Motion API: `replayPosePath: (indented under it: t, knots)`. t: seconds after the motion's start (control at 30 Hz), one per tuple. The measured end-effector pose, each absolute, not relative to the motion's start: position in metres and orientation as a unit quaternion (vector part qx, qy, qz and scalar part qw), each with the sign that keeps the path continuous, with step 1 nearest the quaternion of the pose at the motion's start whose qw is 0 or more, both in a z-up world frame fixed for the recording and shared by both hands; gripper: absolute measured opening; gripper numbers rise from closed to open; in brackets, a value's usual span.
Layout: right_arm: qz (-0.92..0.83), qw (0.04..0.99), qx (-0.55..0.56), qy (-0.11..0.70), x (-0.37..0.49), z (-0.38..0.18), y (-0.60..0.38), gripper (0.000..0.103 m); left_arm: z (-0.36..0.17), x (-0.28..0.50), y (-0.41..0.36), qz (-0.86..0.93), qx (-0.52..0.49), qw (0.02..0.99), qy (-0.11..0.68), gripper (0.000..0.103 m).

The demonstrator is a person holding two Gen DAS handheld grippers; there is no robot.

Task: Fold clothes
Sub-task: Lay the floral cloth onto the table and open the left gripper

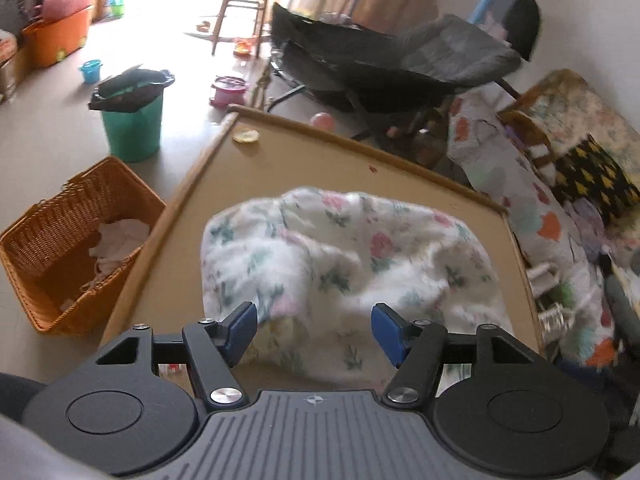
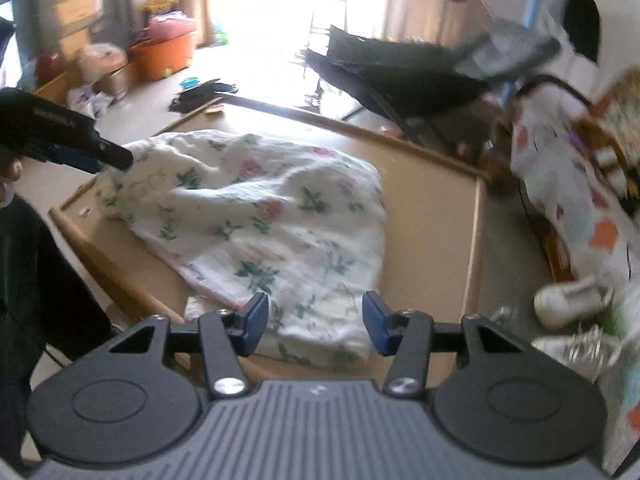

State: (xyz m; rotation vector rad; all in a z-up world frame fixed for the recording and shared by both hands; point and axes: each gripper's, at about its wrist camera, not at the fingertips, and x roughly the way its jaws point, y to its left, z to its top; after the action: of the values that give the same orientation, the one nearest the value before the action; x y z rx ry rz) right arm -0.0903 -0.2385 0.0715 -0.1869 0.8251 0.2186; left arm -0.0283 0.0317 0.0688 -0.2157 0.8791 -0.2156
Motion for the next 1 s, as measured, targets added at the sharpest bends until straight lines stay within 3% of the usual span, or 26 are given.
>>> replayPosePath:
  t: [0.4,0.7,0.87,1.0]
  knots:
    - [0.122,0.911,-0.132,0.372,-0.097,0.08,-0.217,0.049,0.042,-0.076,0.029,-0.115,-0.063,0.901,0.414,0.066]
    - [0.144,0.901,-0.158,0.377,-0.096,0.081,-0.203,0.037,0.04,-0.083,0.026,-0.126,-0.038,0.897,0.422,0.066]
    - [0.169,0.891,-0.154,0.393,-0.086,0.079,-0.196,0.023,0.035,-0.078,0.031,-0.12,-0.058,0.894,0.428,0.066]
    - [0.201,0.878,-0.162,0.402,-0.076,0.076,-0.185,0.022,0.034,-0.076,0.032,-0.11,-0.063,0.896,0.426,0.066]
